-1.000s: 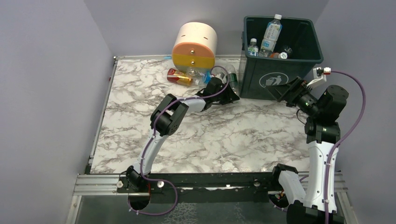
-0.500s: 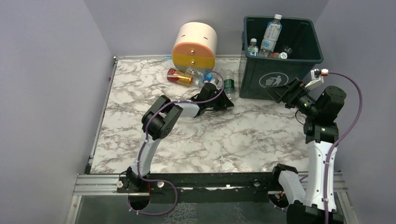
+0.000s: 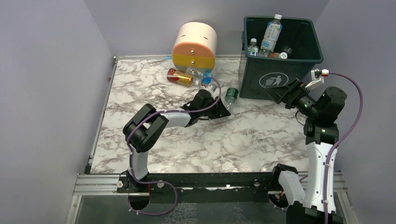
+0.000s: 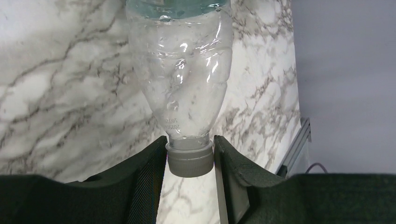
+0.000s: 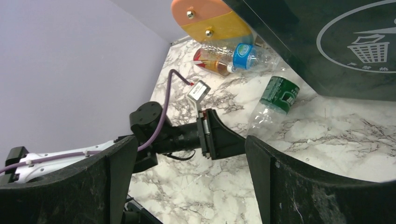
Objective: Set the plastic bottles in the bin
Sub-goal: Pick up the plastic bottle at the center of the board.
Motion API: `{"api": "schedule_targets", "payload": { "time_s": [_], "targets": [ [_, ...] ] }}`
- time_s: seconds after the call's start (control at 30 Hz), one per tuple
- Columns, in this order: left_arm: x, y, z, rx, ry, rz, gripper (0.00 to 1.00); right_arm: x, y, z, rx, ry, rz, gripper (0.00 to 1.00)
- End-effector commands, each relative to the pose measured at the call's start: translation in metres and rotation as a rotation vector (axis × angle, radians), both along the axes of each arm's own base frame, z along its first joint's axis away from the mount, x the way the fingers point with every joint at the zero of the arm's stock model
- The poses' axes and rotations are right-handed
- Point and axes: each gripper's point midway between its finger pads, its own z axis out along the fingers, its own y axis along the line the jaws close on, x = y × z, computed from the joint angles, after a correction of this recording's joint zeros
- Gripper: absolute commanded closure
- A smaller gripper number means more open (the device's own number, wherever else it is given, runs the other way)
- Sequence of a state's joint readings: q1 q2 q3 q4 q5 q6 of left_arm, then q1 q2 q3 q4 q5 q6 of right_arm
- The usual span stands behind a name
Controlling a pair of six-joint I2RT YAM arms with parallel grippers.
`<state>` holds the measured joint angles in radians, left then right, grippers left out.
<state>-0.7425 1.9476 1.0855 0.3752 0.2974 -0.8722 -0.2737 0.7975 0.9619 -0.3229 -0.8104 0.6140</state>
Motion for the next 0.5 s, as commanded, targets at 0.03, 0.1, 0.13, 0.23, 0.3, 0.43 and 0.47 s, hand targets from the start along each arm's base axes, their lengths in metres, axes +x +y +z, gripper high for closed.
{"api": "schedule_targets", "payload": {
  "time_s": [0.03, 0.1, 0.13, 0.23, 0.3, 0.43, 0.47],
  "targets": [
    [-0.025, 0.013, 0.031, -0.022, -0.089, -0.030, 0.55, -0.005, 0.007, 0.010, 0.004, -0.036, 0.041, 0.12],
    [-0.034, 0.022, 0.038, -0.021, -0.103, -0.026, 0.55, -0.005, 0.008, 0.010, 0.010, -0.036, 0.045, 0.12],
    [-0.038, 0.027, 0.042, -0.022, -0.113, -0.021, 0.55, -0.005, 0.008, 0.010, 0.012, -0.036, 0.048, 0.12],
    [-0.049, 0.043, 0.055, -0.021, -0.136, -0.007, 0.55, -0.006, 0.009, 0.010, 0.016, -0.034, 0.054, 0.12],
    [-0.053, 0.050, 0.065, -0.023, -0.151, 0.001, 0.55, -0.006, 0.010, 0.008, 0.022, -0.030, 0.059, 0.12],
    [-0.061, 0.061, 0.091, -0.052, -0.190, 0.023, 0.55, -0.007, 0.012, 0.000, 0.040, -0.014, 0.073, 0.12],
    [-0.062, 0.064, 0.097, -0.058, -0.199, 0.030, 0.55, -0.007, 0.012, -0.002, 0.044, -0.009, 0.076, 0.12]
  ]
}}
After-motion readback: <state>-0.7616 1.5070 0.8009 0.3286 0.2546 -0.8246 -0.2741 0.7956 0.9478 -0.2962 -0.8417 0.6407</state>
